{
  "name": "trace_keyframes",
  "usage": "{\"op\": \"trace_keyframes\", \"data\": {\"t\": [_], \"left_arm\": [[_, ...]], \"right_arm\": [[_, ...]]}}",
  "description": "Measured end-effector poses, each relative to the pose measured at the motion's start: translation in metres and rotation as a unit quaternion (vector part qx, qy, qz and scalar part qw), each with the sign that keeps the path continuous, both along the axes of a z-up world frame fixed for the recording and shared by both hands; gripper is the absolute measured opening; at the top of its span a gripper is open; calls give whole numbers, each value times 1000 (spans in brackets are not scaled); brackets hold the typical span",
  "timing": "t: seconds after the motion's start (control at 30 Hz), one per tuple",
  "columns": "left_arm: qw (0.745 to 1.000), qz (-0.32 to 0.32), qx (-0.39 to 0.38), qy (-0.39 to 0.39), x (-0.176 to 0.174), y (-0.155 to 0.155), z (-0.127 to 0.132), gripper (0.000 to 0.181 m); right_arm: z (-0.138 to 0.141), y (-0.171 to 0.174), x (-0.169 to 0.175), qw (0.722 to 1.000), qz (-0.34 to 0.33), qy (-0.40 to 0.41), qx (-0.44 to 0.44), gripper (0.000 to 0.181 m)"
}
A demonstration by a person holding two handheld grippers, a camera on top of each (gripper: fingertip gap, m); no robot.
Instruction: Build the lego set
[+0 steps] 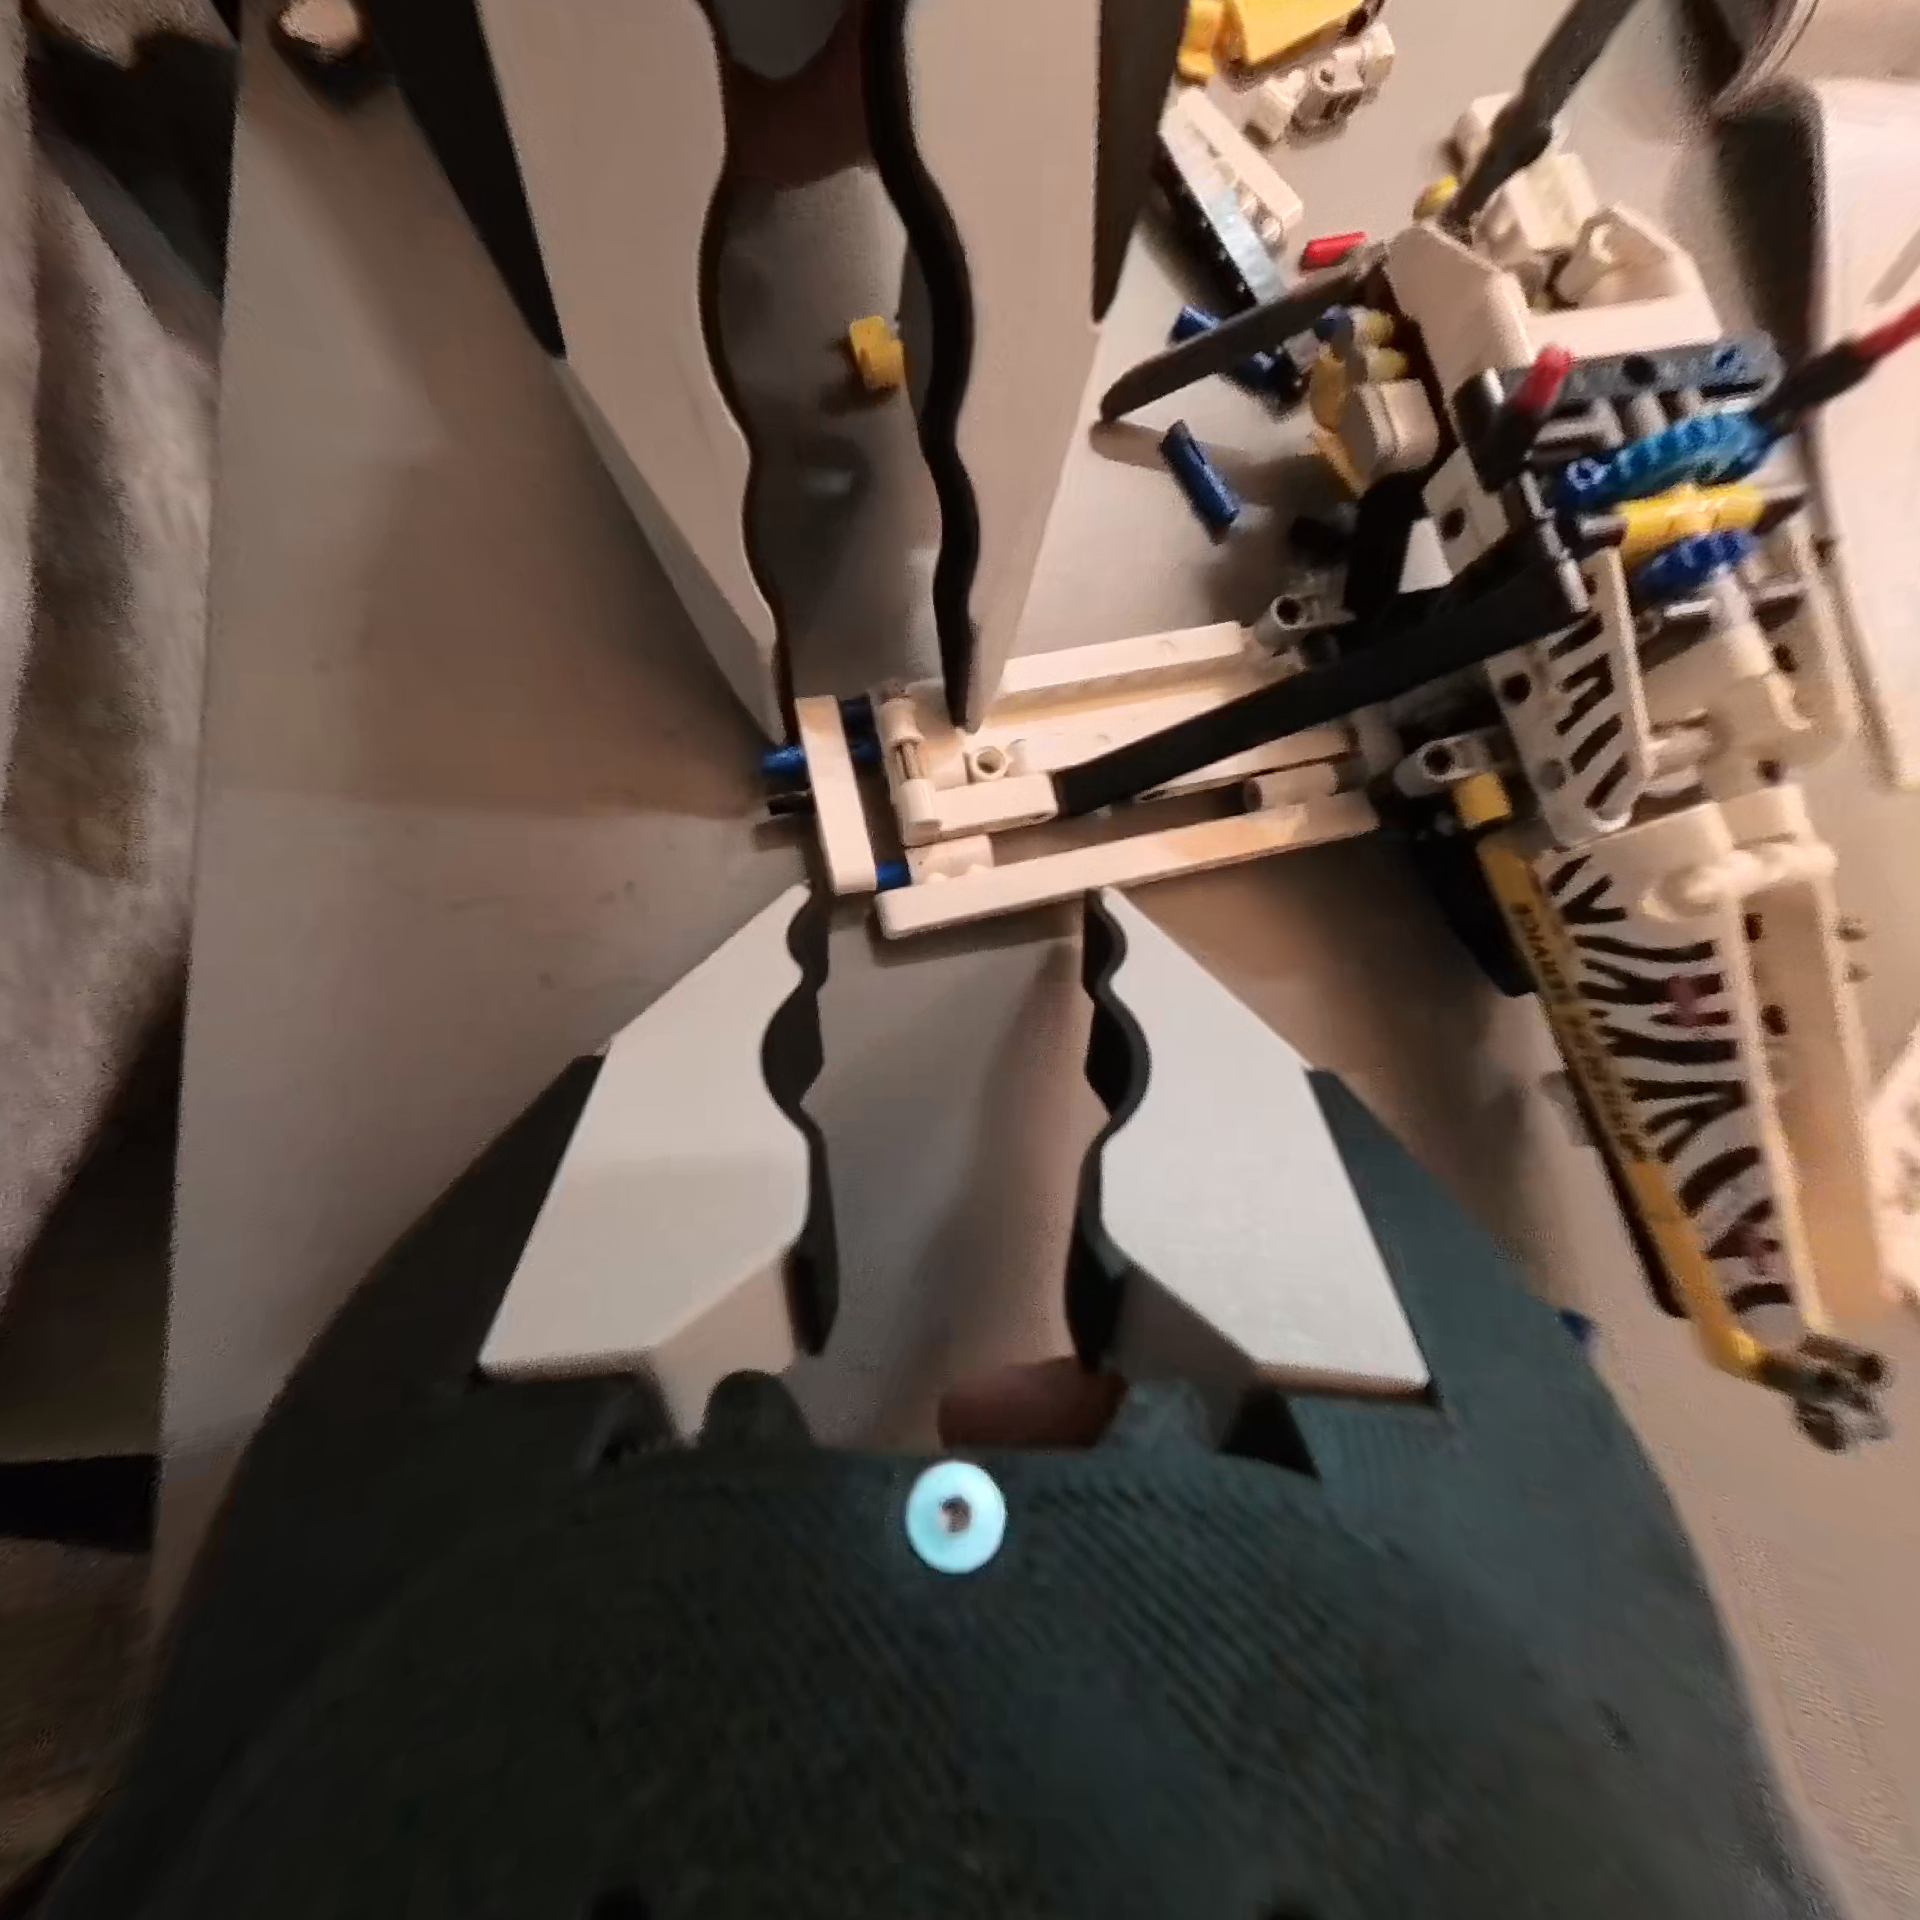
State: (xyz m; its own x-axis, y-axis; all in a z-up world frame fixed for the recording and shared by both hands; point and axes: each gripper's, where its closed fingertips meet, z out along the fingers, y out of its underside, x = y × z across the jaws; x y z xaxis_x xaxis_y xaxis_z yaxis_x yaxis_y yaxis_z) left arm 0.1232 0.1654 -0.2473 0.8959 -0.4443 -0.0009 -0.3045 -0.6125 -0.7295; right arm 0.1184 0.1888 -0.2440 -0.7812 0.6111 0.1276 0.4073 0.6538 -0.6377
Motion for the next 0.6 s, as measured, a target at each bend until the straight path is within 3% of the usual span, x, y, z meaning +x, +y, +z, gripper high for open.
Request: {"op": "trace_keyframes", "data": {"t": [0.13,0.6], "left_arm": [[1000,1,-2,-3,0,1,0,30],[1000,-2,-11,-14,4,5,-2,31]], "right_arm": [[-2,-3,1,999,-13,-21,-47,54],[-3,0,0,998,9,-23,-49,48]]}}
